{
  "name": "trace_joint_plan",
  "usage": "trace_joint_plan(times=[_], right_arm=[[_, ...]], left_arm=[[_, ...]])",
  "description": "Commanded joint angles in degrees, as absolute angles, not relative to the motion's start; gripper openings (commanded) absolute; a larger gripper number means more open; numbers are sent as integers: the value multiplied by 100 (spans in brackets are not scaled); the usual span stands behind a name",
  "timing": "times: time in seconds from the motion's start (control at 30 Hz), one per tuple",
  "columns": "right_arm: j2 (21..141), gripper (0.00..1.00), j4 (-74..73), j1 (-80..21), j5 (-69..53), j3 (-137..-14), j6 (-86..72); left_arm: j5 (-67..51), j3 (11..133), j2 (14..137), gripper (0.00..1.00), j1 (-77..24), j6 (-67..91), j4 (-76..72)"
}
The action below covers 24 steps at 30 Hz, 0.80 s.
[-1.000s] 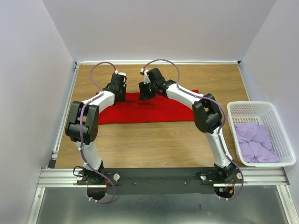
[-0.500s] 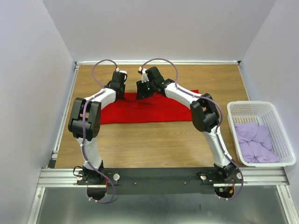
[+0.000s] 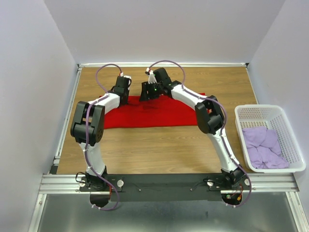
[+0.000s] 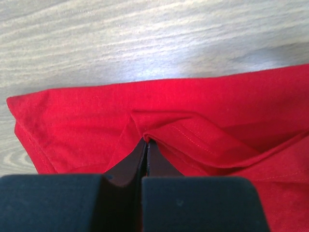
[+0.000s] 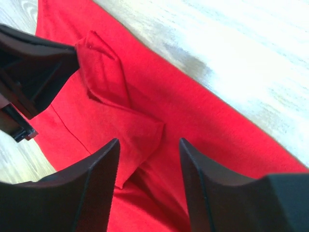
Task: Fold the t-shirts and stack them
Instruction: Fold the tshirt
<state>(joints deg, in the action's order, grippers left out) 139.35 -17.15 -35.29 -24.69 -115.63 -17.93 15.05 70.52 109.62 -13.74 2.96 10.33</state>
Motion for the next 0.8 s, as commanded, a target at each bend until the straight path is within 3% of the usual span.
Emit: trace_joint_plan(times=[0.0, 0.43, 0.77], right_arm=[[14282, 62, -1547, -3454, -3049, -11882, -1951], [14695, 63, -1512, -3463, -3911, -12208, -1960], [14731, 57, -1494, -3454, -4412, -12436, -1960]], left_arm=[[1793, 6943, 10731, 2, -1380, 237, 879], [1828, 6882, 10582, 2, -1380, 264, 818], [1934, 6899, 10512, 1, -1380, 255, 835]])
